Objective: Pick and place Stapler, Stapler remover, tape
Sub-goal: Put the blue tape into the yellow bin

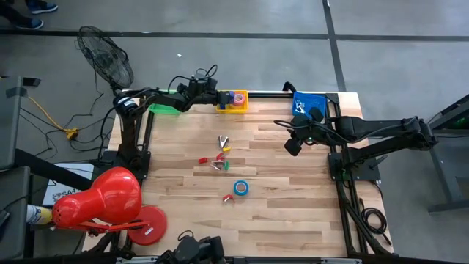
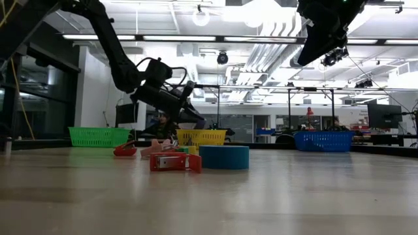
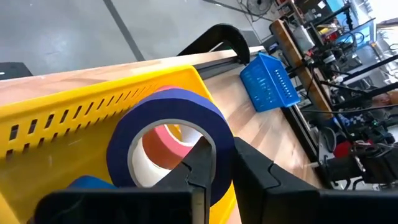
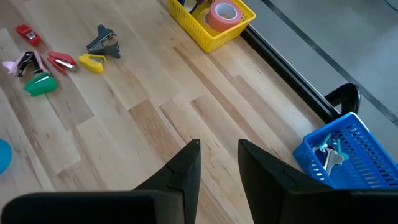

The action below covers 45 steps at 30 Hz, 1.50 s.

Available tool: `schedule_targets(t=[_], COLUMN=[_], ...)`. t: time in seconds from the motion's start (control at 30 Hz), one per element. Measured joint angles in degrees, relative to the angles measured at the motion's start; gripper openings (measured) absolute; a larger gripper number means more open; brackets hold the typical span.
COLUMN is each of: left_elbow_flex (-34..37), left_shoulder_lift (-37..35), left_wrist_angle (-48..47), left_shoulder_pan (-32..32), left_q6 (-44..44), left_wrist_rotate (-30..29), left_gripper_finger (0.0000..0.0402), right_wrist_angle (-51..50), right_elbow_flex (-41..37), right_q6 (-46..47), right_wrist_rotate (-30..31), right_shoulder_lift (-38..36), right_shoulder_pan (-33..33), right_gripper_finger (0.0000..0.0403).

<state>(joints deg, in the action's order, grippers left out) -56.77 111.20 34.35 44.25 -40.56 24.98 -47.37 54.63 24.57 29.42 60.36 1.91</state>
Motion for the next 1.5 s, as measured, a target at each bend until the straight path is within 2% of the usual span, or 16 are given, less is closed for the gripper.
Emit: schedule_targets(t=[0.2, 0.6, 0.93, 1.07, 1.27, 1.5], left_elbow_flex=[0.0, 0.0, -0.04, -0.09, -0.09, -0.04], left_shoulder_lift=[0.17, 0.17, 0.04, 0.02, 0.02, 0.04], left_wrist_angle=[-0.91, -1.26, -2.32, -1.89, -1.53, -1.47], left_shoulder_pan=[0.0, 0.04, 0.81, 2.13, 2.83, 2.64], left_q6=[-0.19, 1.5, 2.31, 2.81, 2.8, 3.35], left_wrist_rotate=[-0.03, 0.01, 0.84, 2.88, 5.58, 5.67], left_gripper_finger=[0.0069, 0.009, 0.0197, 0.0224, 0.0233, 0.0233], right_wrist_angle=[0.0, 0.0, 0.0, 0.0, 0.0, 0.02], right_elbow_flex=[0.0, 0.0, 0.0, 0.0, 0.0, 0.0], right_q6=[0.01, 0.21, 1.08, 1.12, 1.11, 1.1], right_wrist_rotate=[-0.19, -0.25, -0.43, -0.45, -0.45, -0.45], right_shoulder_lift=[0.0, 0.0, 0.0, 0.0, 0.0, 0.0], right_shoulder_pan=[0.0, 0.0, 0.0, -0.01, -0.01, 0.0], right_gripper_finger=[0.0099, 0.0099, 0.0099, 0.0099, 0.0099, 0.0099])
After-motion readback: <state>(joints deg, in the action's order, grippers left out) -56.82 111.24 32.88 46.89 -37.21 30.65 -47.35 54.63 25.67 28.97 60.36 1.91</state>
